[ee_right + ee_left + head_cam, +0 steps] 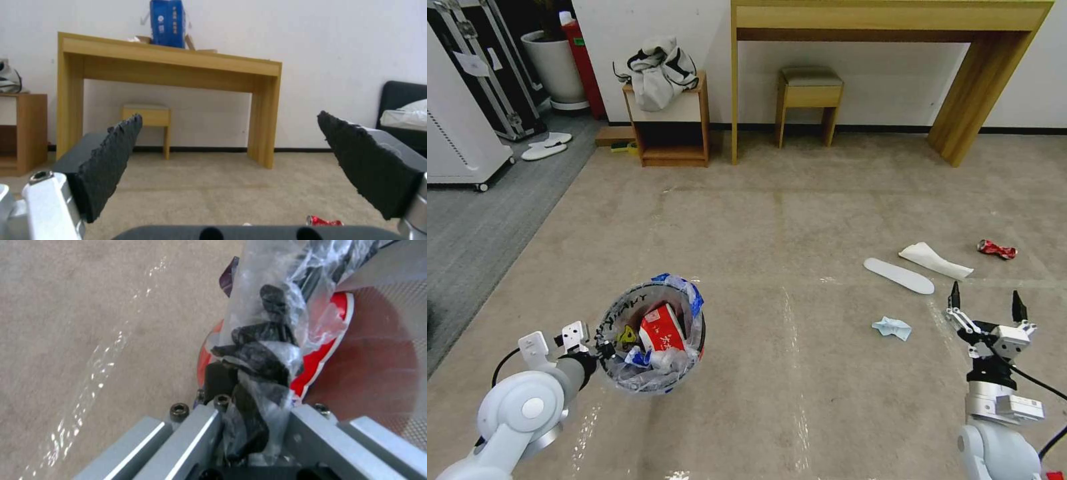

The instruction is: Pick up the trash bin and place the garbage on the floor into it.

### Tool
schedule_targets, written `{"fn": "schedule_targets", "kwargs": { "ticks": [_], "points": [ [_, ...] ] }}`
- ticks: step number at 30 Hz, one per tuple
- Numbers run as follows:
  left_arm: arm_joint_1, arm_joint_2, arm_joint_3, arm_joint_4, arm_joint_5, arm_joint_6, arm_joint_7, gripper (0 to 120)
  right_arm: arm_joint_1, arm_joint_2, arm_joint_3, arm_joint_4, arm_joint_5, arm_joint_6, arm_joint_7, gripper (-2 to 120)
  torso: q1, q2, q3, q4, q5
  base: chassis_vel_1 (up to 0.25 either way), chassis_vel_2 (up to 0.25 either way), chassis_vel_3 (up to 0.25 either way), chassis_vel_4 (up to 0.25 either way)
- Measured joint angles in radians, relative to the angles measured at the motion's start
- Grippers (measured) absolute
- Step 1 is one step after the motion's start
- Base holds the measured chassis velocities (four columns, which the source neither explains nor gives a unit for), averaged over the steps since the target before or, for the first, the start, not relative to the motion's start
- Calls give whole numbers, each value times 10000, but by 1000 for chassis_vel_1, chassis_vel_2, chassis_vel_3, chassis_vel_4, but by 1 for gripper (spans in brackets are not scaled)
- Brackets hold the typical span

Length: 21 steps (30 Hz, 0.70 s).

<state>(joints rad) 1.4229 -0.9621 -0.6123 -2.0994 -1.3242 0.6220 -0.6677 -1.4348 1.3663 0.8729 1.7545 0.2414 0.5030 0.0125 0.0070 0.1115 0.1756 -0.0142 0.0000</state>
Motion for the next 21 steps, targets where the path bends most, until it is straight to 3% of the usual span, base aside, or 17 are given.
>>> {"fn": "schedule_targets", "kwargs": {
  "ticks": [21],
  "points": [
    [60,-37,-94,-21,82,-50,6,0,89,-42,-128,-139,-22,45,-50,100,0,0,0,-1,0,-82,78,79,-82]
  ]
}}
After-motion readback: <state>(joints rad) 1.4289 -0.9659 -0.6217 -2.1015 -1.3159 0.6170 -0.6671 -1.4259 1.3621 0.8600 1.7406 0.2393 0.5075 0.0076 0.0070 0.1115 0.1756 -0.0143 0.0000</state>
